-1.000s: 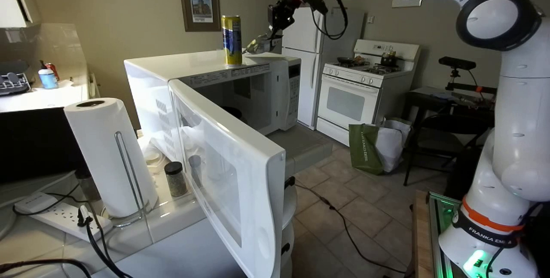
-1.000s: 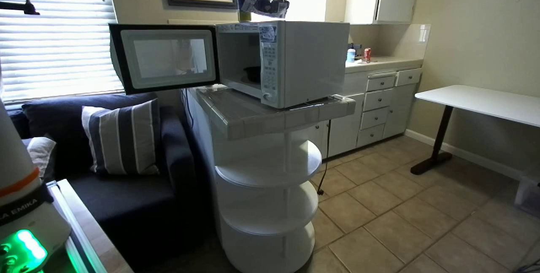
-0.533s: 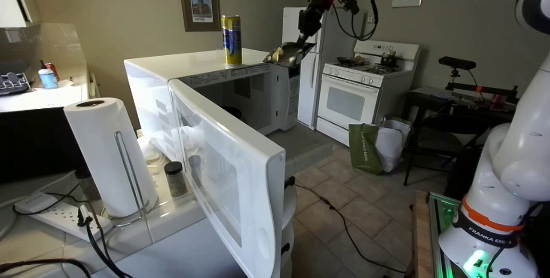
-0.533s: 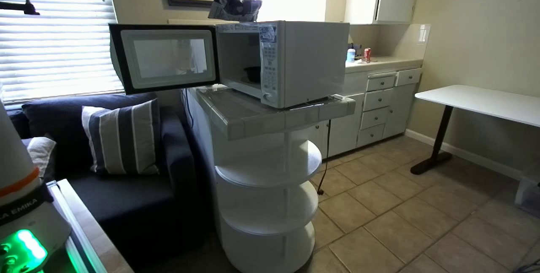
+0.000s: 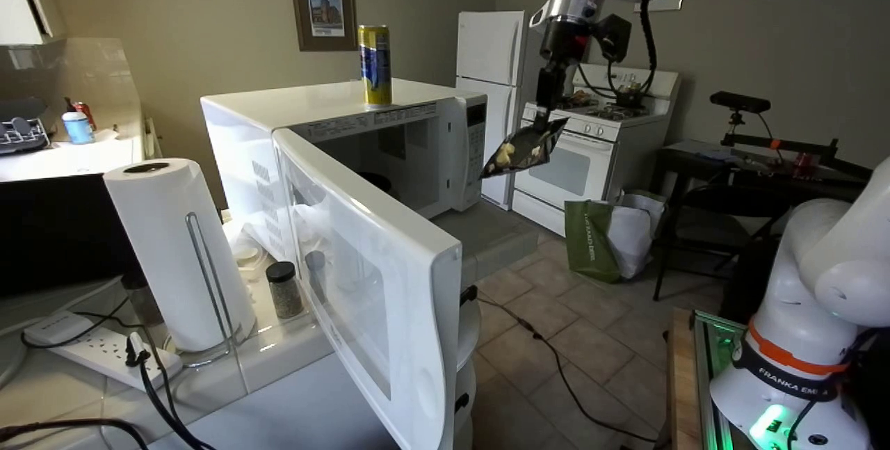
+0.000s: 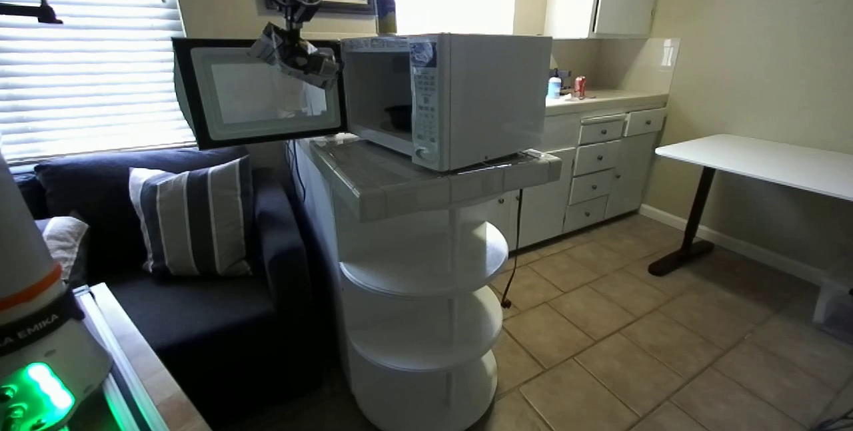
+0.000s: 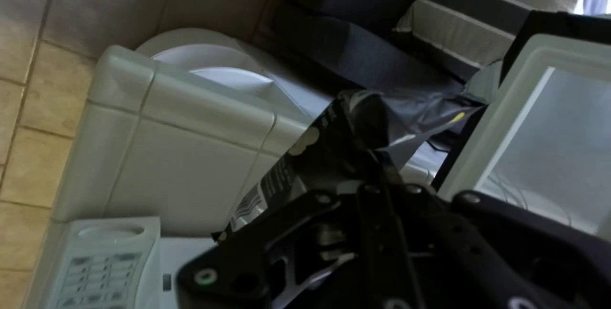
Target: Place the object in the microwave and then close the microwave door
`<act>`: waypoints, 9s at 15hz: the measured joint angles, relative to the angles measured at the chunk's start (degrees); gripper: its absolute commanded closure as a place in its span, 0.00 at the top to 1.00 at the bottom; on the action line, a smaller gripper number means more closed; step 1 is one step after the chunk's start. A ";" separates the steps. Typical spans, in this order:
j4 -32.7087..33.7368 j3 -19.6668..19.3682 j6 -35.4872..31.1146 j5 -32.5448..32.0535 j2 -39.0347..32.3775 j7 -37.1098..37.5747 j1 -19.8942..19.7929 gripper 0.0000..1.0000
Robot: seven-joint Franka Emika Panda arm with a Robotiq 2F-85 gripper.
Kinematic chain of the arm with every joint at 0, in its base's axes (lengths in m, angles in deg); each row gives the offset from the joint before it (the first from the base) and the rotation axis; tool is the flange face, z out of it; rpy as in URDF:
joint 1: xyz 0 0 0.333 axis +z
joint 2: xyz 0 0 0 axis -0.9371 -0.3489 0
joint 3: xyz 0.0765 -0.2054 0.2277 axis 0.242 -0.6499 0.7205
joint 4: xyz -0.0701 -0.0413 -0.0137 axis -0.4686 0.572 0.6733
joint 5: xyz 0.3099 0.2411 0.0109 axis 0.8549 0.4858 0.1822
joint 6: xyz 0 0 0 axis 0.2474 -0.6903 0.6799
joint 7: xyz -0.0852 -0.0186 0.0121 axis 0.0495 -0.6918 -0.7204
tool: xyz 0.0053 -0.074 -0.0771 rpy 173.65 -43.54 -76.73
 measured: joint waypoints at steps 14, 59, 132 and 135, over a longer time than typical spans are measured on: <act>-17.01 2.62 -54.15 11.52 -9.14 -4.00 10.36 0.00; 14.34 12.19 -86.30 39.42 -45.52 -14.58 7.78 0.78; 20.88 19.88 -15.31 -23.79 -21.80 35.12 20.98 0.00; 22.91 19.21 -11.93 -24.32 -22.99 40.26 19.49 0.00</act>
